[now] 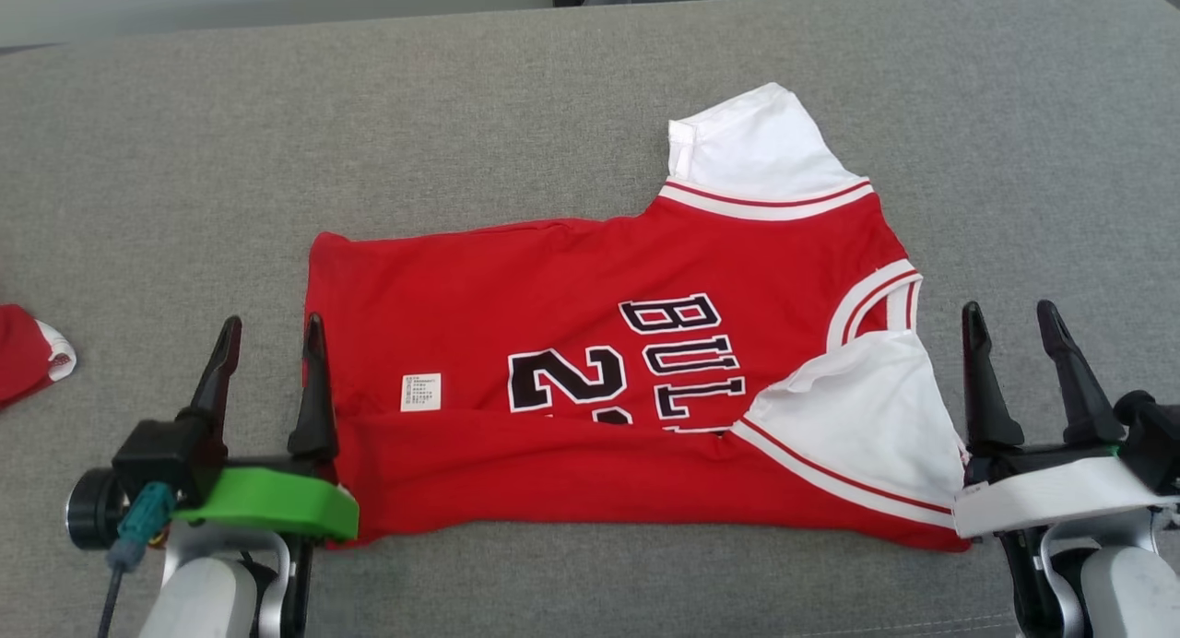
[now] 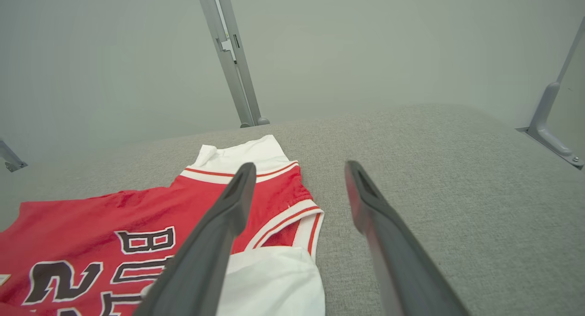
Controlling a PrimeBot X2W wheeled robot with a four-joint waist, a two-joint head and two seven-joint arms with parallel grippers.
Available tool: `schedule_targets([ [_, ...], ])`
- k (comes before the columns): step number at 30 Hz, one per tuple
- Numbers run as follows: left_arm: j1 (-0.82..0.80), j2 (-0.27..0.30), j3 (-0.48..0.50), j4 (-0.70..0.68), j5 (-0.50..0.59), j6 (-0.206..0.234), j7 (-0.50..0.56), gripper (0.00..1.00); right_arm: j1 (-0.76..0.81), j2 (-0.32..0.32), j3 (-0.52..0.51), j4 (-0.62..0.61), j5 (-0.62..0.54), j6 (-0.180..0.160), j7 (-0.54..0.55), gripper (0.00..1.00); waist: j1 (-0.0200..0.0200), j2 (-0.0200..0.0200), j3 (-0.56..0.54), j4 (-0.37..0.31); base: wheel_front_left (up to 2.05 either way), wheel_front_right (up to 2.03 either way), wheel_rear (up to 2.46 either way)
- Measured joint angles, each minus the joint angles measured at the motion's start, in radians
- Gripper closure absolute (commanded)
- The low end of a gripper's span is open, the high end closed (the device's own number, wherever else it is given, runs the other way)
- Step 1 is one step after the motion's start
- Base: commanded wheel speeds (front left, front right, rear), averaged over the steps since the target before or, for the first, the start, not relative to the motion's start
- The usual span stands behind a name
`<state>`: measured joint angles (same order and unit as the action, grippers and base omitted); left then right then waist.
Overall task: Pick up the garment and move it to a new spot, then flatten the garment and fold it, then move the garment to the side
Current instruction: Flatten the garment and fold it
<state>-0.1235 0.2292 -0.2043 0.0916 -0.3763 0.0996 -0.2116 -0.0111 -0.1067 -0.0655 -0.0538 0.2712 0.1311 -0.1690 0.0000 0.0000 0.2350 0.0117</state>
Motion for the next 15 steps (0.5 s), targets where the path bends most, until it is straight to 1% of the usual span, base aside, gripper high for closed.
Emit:
schedule_targets([
  [2, -0.038, 0.011, -0.008, 0.001, 0.001, -0.013, 0.019, 0.0, -0.02, 0.0, 0.015, -0.001, 0.002, 0.0, -0.001, 0.0, 0.0, 0.0, 0.013, -0.005, 0.0, 0.0, 0.0],
  [5, -0.131, 0.022, -0.016, 0.025, -0.004, -0.044, 0.055, 0.0, -0.044, 0.0, 0.03, -0.002, 0.005, 0.0, -0.008, 0.0, 0.0, 0.0, 0.04, -0.012, 0.0, 0.0, 0.0],
  [9, -0.249, 0.047, -0.006, 0.136, -0.052, -0.094, 0.132, 0.0, -0.087, -0.002, 0.067, 0.002, 0.011, 0.0, -0.019, 0.0, 0.0, 0.0, 0.08, -0.027, 0.0, 0.0, 0.0],
  [10, -0.298, 0.057, 0.004, 0.202, -0.075, -0.117, 0.163, 0.0, -0.107, -0.006, 0.085, 0.013, 0.018, 0.0, -0.026, 0.0, 0.0, 0.0, 0.1, -0.04, 0.0, 0.0, 0.0],
  [15, -0.367, 0.075, 0.013, 0.342, -0.12, -0.152, 0.224, 0.0, -0.137, -0.009, 0.109, 0.044, 0.032, 0.0, -0.045, 0.0, 0.0001, 0.0, 0.139, -0.082, 0.0, 0.0, 0.0],
])
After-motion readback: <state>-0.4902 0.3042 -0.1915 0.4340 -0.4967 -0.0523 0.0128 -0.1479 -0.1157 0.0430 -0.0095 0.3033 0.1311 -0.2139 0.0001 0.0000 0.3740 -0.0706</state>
